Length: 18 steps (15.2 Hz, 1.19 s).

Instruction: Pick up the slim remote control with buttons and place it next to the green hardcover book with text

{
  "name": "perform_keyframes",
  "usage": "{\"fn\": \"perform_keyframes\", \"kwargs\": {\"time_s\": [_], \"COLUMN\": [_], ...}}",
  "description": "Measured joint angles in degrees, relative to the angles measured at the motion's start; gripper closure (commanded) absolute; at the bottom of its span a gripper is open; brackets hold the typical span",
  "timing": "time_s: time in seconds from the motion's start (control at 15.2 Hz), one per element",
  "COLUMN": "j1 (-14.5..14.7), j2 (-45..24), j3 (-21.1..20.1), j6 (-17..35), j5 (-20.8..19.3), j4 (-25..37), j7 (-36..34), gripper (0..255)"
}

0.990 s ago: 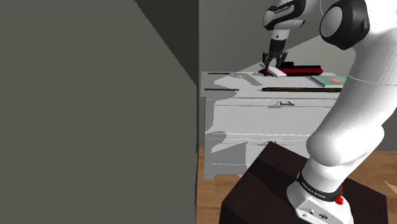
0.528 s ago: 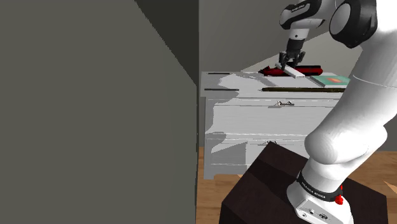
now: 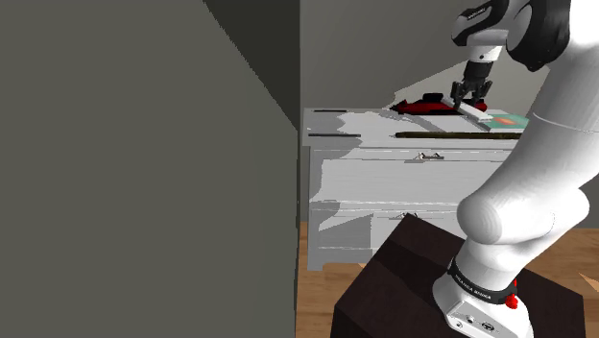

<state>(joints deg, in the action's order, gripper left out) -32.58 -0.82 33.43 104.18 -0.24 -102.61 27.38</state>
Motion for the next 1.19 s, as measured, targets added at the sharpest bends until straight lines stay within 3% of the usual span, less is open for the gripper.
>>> {"fn": "perform_keyframes", "kwargs": {"time_s": [0.26,1.19], "j1": [-1.26,-1.52], "j2": [-0.62,-2.02], "j3": [1.2,1.35], "j6": [0.97,10.4], "j5": [0.42,1.4], "j4": [-0.42,-8.41], "j7": [2.62,3.49], "gripper": [255,255]}}
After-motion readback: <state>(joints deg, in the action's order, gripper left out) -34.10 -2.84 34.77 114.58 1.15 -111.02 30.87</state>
